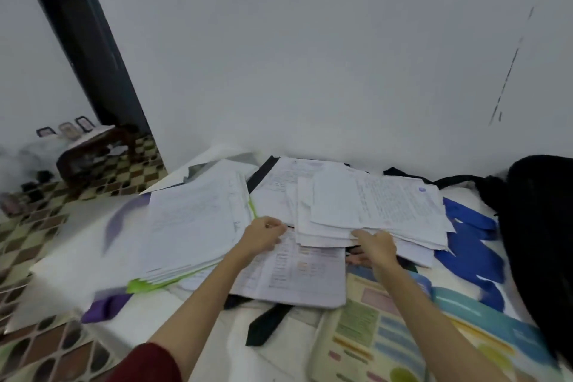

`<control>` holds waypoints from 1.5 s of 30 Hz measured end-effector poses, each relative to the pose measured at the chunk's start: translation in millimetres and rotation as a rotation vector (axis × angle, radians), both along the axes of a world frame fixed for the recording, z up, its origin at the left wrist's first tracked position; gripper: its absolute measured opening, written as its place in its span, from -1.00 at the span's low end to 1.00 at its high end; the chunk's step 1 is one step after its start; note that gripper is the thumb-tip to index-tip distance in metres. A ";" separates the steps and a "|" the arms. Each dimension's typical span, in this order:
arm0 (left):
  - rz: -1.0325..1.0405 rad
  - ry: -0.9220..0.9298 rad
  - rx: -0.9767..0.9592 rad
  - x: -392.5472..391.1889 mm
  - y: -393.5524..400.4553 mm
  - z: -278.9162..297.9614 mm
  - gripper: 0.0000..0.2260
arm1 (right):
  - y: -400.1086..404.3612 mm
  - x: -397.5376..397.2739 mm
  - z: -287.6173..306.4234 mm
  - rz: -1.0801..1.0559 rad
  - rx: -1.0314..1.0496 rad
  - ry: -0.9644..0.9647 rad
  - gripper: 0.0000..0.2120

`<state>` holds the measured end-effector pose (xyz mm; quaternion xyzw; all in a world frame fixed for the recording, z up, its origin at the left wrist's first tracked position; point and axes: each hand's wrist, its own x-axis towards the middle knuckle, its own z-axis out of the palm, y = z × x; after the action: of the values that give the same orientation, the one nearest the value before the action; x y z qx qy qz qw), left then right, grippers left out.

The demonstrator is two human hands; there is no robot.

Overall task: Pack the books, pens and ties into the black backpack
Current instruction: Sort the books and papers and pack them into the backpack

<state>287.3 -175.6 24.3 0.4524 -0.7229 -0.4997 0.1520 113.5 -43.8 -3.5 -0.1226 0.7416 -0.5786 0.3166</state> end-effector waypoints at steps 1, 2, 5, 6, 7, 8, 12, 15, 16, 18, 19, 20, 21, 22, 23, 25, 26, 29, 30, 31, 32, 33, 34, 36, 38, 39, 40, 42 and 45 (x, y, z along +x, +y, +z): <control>-0.016 0.021 0.055 -4.5 -8.7 -2.1 -0.82 | -4.5 1.3 0.4 -0.102 -0.057 -0.095 -0.86; -0.024 0.055 0.107 -9.9 -13.1 -3.6 -0.84 | -5.5 0.6 0.5 -0.200 -0.109 -0.191 -0.82; 0.033 0.174 0.278 -25.6 -26.6 -8.9 -0.80 | -11.8 2.3 2.2 -0.461 -0.212 -0.374 -0.64; 0.057 0.205 0.343 -29.6 -30.4 -9.2 -0.73 | -13.6 5.4 5.0 -0.504 -0.232 -0.414 -0.65; 0.068 0.217 0.400 -34.1 -34.8 -8.6 -0.65 | -16.6 7.3 7.3 -0.535 -0.255 -0.455 -0.71; 0.081 0.224 0.429 -39.0 -38.6 -7.8 -0.59 | -19.5 8.0 8.8 -0.554 -0.290 -0.493 -0.76; 0.036 0.255 0.463 -55.6 -43.6 5.1 -0.63 | -29.7 1.1 7.8 -0.606 -0.435 -0.573 -0.72; -0.038 0.272 0.499 -68.3 -43.3 12.0 -0.89 | -34.4 -13.4 5.6 -0.657 -0.494 -0.596 -0.61; -0.032 0.278 0.518 -71.0 -44.5 13.3 -0.94 | -37.8 -18.4 4.6 -0.658 -0.503 -0.607 -0.60; -0.020 0.287 0.516 -76.5 -50.0 10.0 -0.82 | -43.3 -26.5 2.9 -0.655 -0.526 -0.643 -0.55; -0.034 0.264 0.480 -79.2 -53.5 5.7 -0.75 | -45.8 -33.2 -2.2 -0.654 -0.522 -0.647 -0.52; -0.050 0.248 0.451 -78.6 -56.6 1.5 -0.71 | -48.4 -37.1 -6.0 -0.650 -0.502 -0.633 -0.50; -0.075 0.237 0.436 -78.4 -59.9 -3.0 -0.68 | -52.0 -45.1 -14.2 -0.666 -0.480 -0.613 -0.50; -0.096 0.231 0.455 -77.5 -63.0 -7.3 -0.66 | -53.5 -50.2 -18.2 -0.695 -0.467 -0.599 -0.51; -0.118 0.235 0.497 -75.5 -65.2 -10.0 -0.63 | -56.2 -57.8 -23.5 -0.734 -0.473 -0.594 -0.54; -0.169 0.272 0.585 -72.7 -69.3 -11.0 -0.62 | -54.9 -60.4 -13.8 -0.750 -0.446 -0.557 -0.59; -0.189 0.289 0.610 -73.2 -73.6 -12.1 -0.62 | -53.0 -61.6 -7.7 -0.749 -0.421 -0.535 -0.60; -0.144 0.356 0.639 -78.8 -89.1 -6.8 -0.67 | -42.6 -73.0 0.3 -0.728 -0.320 -0.416 -0.58; -0.103 0.379 0.648 -82.6 -94.4 -5.3 -0.67 | -38.5 -75.5 6.5 -0.705 -0.299 -0.387 -0.57; -0.064 0.388 0.661 -86.0 -98.0 -3.6 -0.66 | -34.2 -79.5 10.1 -0.683 -0.309 -0.364 -0.56; -0.040 0.380 0.668 -91.7 -101.2 -1.0 -0.63 | -29.6 -85.2 15.1 -0.675 -0.320 -0.343 -0.54; -0.025 0.363 0.675 -94.5 -102.7 0.9 -0.59 | -27.4 -89.6 18.0 -0.654 -0.320 -0.324 -0.52; -0.024 0.341 0.668 -100.6 -104.3 2.4 -0.56 | -23.5 -93.5 24.4 -0.624 -0.314 -0.313 -0.53; -0.019 0.299 0.664 -111.9 -106.3 4.9 -0.50 | -15.0 -105.4 31.9 -0.569 -0.346 -0.292 -0.57; -0.026 0.276 0.673 -120.6 -109.0 7.6 -0.45 | -5.3 -115.0 43.7 -0.489 -0.416 -0.282 -0.61; -0.032 0.287 0.678 -123.3 -111.8 10.3 -0.44 | -0.3 -119.0 50.3 -0.436 -0.461 -0.267 -0.63; -0.029 0.314 0.678 -125.5 -114.8 13.9 -0.45 | 5.0 -122.5 57.8 -0.381 -0.498 -0.249 -0.66; -0.023 0.349 0.549 -130.1 -120.2 25.2 -0.44 | 15.3 -128.7 73.0 -0.291 -0.539 -0.203 -0.71; -0.116 0.364 0.070 -140.8 -127.1 58.5 -0.37 | 27.6 -137.9 92.0 -0.130 -0.546 -0.091 -0.71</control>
<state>146.5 -302.7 82.8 0.3170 -0.6906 -0.6059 0.2353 -24.4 -16.1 88.4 -0.1295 0.5496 -0.7810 0.2668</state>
